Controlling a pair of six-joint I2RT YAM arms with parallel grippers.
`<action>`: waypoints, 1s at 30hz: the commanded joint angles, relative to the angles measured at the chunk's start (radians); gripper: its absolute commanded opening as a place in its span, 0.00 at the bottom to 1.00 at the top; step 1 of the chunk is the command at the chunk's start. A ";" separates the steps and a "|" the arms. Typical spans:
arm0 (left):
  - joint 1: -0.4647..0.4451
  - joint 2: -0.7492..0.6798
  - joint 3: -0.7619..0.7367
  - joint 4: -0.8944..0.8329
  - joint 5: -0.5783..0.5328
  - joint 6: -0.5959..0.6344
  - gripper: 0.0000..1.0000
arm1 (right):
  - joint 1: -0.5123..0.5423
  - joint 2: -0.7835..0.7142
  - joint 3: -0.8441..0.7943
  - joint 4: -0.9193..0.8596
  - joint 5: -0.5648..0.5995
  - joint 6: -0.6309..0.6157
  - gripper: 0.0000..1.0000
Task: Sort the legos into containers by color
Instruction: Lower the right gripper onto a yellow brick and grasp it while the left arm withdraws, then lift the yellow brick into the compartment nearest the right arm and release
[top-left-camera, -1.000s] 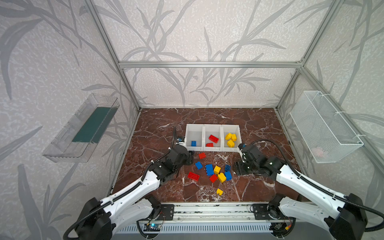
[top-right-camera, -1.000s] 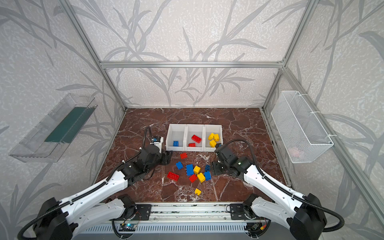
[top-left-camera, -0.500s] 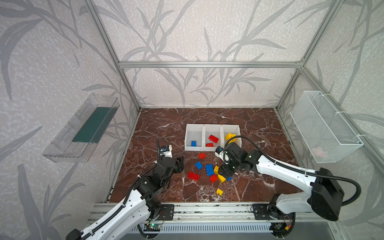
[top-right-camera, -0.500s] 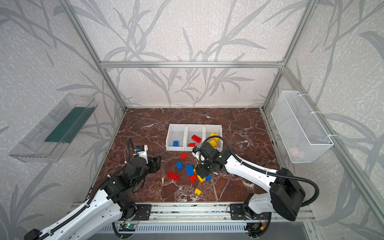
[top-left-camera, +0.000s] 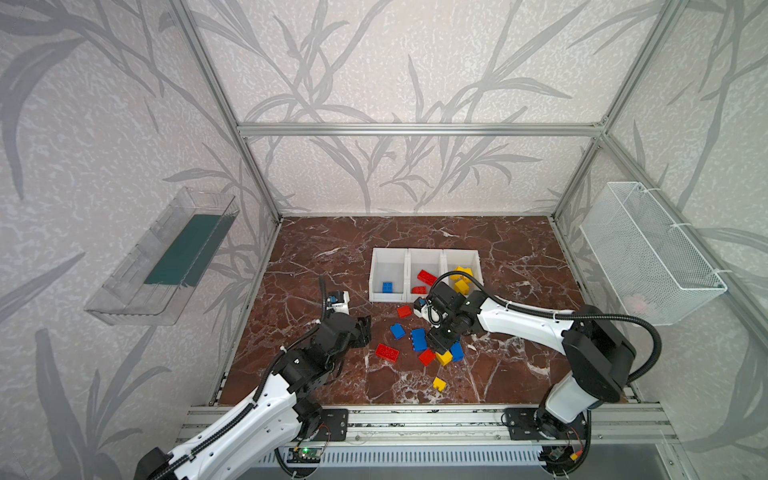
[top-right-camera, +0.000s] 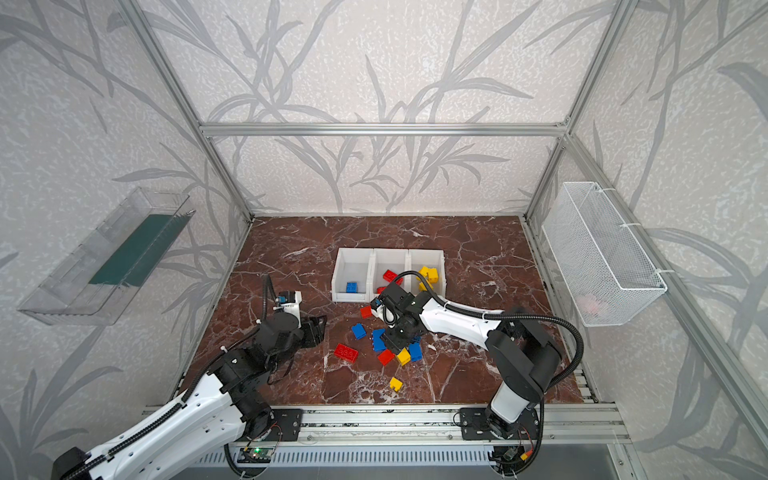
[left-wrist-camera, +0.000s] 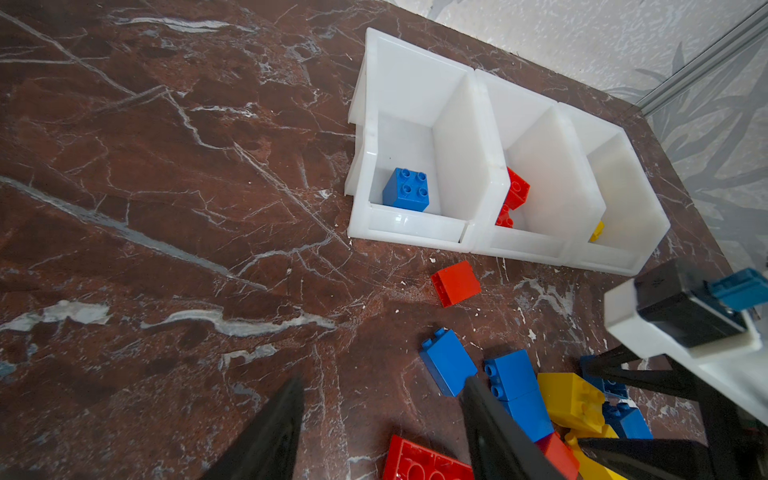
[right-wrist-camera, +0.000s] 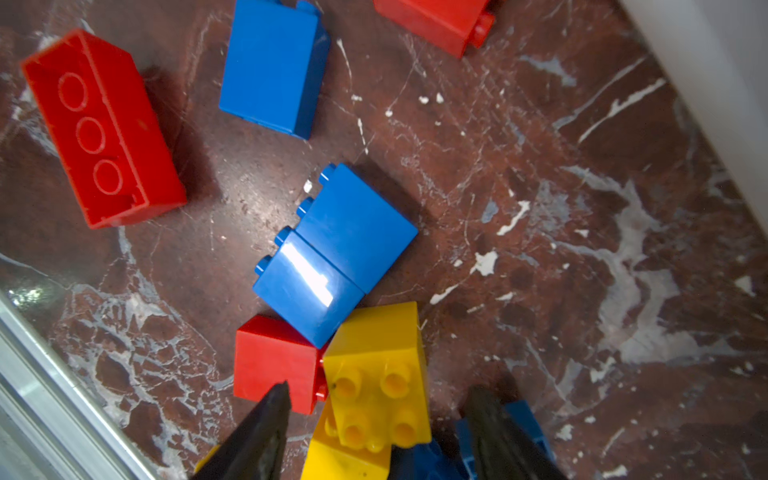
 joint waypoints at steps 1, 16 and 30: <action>0.003 -0.010 -0.011 0.012 -0.003 -0.021 0.63 | 0.008 0.022 0.021 -0.011 0.029 0.004 0.58; 0.003 -0.022 -0.012 0.000 -0.002 -0.020 0.63 | 0.000 -0.022 0.032 -0.007 0.103 0.048 0.30; 0.002 -0.046 -0.049 0.022 0.024 -0.015 0.63 | -0.378 -0.123 0.233 -0.026 0.194 0.077 0.29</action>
